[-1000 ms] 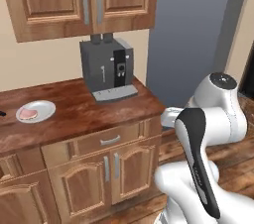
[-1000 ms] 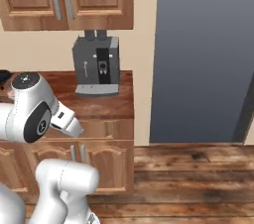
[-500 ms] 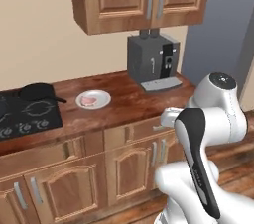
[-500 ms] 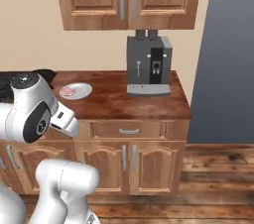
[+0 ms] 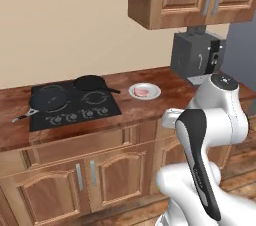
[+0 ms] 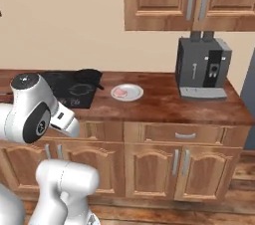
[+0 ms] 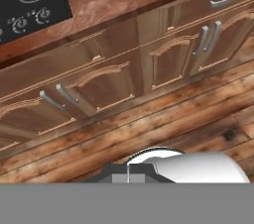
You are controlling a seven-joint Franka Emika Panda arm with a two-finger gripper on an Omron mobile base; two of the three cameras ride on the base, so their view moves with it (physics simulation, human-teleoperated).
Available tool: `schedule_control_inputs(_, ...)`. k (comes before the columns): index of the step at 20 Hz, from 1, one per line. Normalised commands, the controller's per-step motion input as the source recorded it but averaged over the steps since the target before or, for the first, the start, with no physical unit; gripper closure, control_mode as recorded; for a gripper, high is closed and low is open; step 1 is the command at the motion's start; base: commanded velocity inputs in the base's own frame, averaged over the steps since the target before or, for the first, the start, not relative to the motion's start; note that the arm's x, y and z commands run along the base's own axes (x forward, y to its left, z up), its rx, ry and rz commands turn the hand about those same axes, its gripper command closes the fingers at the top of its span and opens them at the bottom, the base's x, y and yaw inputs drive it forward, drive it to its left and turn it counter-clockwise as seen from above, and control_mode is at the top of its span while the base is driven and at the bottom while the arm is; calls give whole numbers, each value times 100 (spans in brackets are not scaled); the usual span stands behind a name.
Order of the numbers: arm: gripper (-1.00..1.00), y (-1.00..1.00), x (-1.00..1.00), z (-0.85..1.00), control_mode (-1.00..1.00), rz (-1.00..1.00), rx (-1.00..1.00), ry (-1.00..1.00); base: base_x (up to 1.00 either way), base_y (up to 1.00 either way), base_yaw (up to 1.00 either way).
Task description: Place one of the steaks on the plate and the other in the bowl. Then place the bowl in the fridge.
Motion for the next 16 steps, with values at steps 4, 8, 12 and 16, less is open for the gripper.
schedule_control_inputs(4, 100, 0, 0, 0, 100, 0, 0, 0, 8, 85, 12)
schedule_control_inputs(8, 100, 0, 0, 0, 100, 0, 0, 0, 17, 74, 3)
schedule_control_inputs(12, 100, 0, 0, 0, 100, 0, 0, 0, 26, 70, 0)
schedule_control_inputs(16, 100, 0, 0, 0, 100, 0, 0, 0, 32, 71, 1)
